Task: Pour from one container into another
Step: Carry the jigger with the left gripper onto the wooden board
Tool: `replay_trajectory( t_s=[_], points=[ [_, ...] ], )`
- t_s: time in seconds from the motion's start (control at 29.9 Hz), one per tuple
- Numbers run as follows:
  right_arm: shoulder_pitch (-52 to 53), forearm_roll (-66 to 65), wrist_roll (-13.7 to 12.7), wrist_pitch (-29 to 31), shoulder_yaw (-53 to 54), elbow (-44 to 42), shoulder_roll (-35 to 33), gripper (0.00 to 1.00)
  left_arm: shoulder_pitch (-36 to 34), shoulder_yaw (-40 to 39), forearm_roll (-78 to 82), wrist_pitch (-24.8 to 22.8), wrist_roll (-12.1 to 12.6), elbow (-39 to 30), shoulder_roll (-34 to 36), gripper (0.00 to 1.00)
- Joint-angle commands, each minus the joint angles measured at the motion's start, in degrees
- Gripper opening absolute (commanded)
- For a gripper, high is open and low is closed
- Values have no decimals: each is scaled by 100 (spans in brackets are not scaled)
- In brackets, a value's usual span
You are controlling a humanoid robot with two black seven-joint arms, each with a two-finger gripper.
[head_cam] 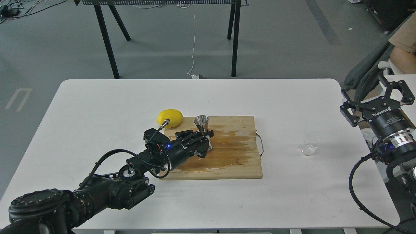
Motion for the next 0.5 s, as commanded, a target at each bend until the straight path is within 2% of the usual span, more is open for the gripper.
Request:
replay_trajectory(
  t_s=[0.0,0.23,0.4,0.47],
  points=[
    [0,1,0,0,0,0,0,99,4,0,-2,0,0,10,0,15],
    [-9,1,0,0,0,0,0,99,4,0,-2,0,0,-7,0,21],
    [-9,1,0,0,-9,0,0,99,22,0,-2,0,0,-34,0,34],
    [-9,1,0,0,-9,0,0,99,83,9,-2,0,0,-34,0,37]
  ],
)
